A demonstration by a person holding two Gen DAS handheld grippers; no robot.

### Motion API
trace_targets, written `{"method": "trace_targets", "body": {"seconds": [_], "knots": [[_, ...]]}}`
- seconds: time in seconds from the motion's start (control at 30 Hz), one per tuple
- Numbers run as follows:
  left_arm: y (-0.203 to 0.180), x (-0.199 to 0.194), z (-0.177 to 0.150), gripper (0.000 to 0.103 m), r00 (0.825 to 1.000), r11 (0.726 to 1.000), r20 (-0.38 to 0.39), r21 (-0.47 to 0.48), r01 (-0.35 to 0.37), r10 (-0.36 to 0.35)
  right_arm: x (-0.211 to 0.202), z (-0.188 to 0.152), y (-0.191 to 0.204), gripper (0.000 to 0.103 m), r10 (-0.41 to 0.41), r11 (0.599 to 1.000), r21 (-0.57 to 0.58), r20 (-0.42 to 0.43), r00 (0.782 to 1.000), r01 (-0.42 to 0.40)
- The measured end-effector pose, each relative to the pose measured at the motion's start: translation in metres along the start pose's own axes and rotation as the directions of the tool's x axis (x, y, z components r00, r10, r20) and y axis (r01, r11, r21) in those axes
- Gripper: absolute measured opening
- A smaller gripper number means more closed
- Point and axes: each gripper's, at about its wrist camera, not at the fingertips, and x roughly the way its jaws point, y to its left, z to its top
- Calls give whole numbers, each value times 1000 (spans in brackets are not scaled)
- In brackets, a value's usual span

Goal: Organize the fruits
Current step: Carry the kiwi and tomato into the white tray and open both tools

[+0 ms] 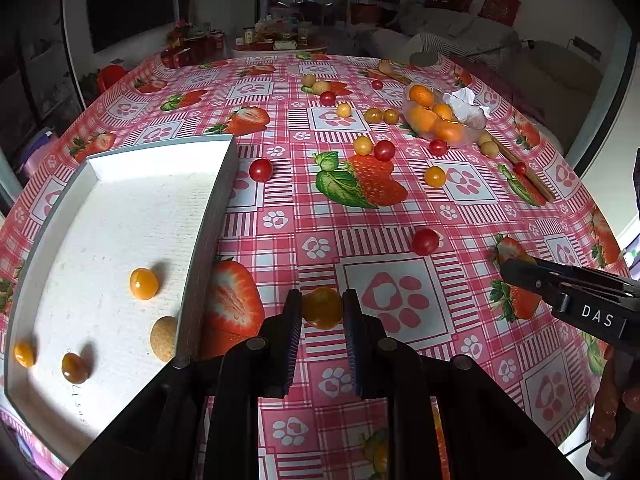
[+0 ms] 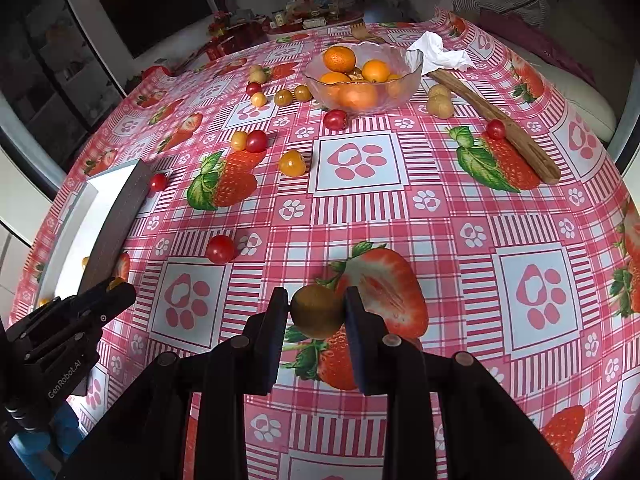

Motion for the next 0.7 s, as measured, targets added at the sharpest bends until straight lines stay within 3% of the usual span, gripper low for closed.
{"method": "trace_targets", "body": {"seconds": [0.3, 0.7], "knots": [[30, -27, -5, 22, 999, 999, 50, -36, -13, 14, -10, 1, 26, 31, 14, 999, -41, -2, 1000, -14], [101, -51, -12, 22, 991, 986, 100, -150, -72, 87, -8, 16, 99, 31, 79, 986, -146, -20, 997, -81]]}}
